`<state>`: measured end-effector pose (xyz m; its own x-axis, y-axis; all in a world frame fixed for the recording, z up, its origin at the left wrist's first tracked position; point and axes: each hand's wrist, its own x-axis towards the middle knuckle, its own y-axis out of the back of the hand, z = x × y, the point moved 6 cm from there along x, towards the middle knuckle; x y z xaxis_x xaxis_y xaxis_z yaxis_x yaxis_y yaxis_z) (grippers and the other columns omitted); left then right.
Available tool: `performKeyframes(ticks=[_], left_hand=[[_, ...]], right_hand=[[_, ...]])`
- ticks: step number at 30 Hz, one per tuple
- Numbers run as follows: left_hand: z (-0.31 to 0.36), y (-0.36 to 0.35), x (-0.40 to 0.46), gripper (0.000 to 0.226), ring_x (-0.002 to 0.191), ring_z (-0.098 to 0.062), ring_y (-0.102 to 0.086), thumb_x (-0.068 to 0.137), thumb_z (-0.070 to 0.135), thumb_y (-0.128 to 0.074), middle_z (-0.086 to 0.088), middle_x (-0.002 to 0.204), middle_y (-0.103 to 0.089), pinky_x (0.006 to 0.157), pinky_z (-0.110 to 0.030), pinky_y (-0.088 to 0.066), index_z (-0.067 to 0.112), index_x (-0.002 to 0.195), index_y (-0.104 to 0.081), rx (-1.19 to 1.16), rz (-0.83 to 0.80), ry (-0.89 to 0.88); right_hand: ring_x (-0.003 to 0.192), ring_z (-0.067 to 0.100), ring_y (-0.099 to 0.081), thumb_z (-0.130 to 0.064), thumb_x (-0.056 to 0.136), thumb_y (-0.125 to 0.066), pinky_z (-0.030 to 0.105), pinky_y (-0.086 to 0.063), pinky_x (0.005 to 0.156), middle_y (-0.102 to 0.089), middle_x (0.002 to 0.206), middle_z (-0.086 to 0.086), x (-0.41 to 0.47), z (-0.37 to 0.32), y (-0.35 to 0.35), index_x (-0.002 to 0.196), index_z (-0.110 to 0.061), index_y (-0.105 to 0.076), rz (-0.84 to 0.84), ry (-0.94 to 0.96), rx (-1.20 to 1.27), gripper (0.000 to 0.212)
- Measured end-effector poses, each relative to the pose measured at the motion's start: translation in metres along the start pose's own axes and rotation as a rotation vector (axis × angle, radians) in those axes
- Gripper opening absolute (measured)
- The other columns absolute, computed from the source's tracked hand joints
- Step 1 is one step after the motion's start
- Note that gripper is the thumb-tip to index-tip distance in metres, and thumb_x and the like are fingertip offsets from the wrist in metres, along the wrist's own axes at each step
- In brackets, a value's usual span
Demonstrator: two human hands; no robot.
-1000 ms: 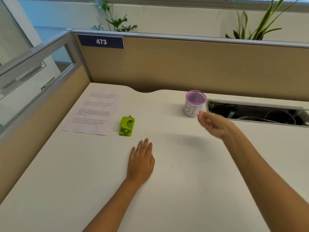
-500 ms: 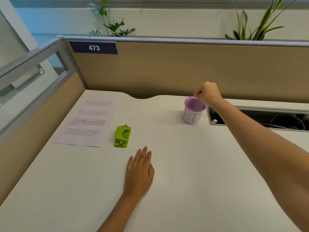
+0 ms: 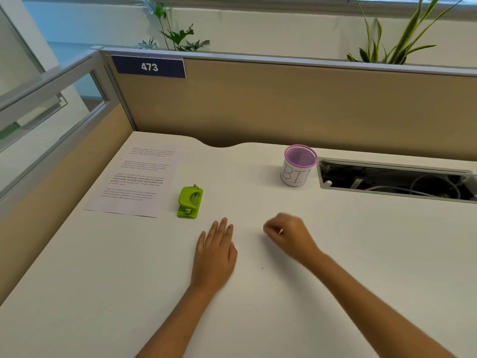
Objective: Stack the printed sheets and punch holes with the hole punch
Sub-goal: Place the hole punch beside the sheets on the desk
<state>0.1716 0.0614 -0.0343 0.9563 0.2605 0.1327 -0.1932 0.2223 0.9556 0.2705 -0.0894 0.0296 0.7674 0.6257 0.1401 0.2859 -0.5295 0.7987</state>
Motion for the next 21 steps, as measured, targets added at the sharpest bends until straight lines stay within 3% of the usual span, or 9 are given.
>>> performKeyframes(ticks=[2, 7, 14, 21], left_hand=[[-0.001, -0.002, 0.000, 0.048, 0.141, -0.023, -0.030, 0.093, 0.025, -0.039, -0.004, 0.152, -0.034, 0.113, -0.044, -0.025, 0.015, 0.140, -0.042, -0.005, -0.013, 0.001], [-0.001, -0.004, 0.000, 0.049, 0.144, -0.020, -0.022, 0.095, 0.027, -0.033, -0.001, 0.156, -0.026, 0.116, -0.042, -0.019, 0.017, 0.143, -0.035, -0.007, -0.044, 0.011], [-0.001, -0.003, -0.001, 0.049, 0.144, -0.019, -0.022, 0.095, 0.026, -0.033, -0.001, 0.156, -0.026, 0.116, -0.042, -0.018, 0.017, 0.143, -0.035, -0.011, -0.046, 0.014], [-0.002, -0.003, -0.002, 0.048, 0.143, -0.020, -0.025, 0.095, 0.025, -0.035, -0.002, 0.154, -0.030, 0.115, -0.043, -0.021, 0.017, 0.142, -0.038, -0.019, -0.030, 0.014]], right_hand=[[0.072, 0.023, -0.063, -0.007, 0.083, -0.064, 0.029, -0.047, 0.068, -0.069, 0.081, 0.010, -0.028, 0.003, -0.023, 0.083, -0.007, -0.074, -0.100, -0.026, -0.011, 0.011], [0.078, 0.020, -0.062, -0.013, 0.089, -0.058, 0.021, -0.045, 0.068, -0.066, 0.090, 0.004, -0.059, 0.002, -0.036, 0.091, -0.010, -0.074, -0.166, -0.001, -0.099, 0.016], [0.087, 0.025, -0.060, -0.018, 0.095, -0.044, 0.032, -0.049, 0.072, -0.063, 0.096, 0.008, -0.059, -0.011, -0.042, 0.095, -0.005, -0.069, -0.246, 0.029, -0.288, 0.028], [0.079, 0.029, -0.052, -0.003, 0.093, -0.040, 0.032, -0.038, 0.061, -0.049, 0.086, 0.010, -0.053, -0.021, -0.053, 0.084, 0.000, -0.056, -0.361, 0.012, -0.519, 0.019]])
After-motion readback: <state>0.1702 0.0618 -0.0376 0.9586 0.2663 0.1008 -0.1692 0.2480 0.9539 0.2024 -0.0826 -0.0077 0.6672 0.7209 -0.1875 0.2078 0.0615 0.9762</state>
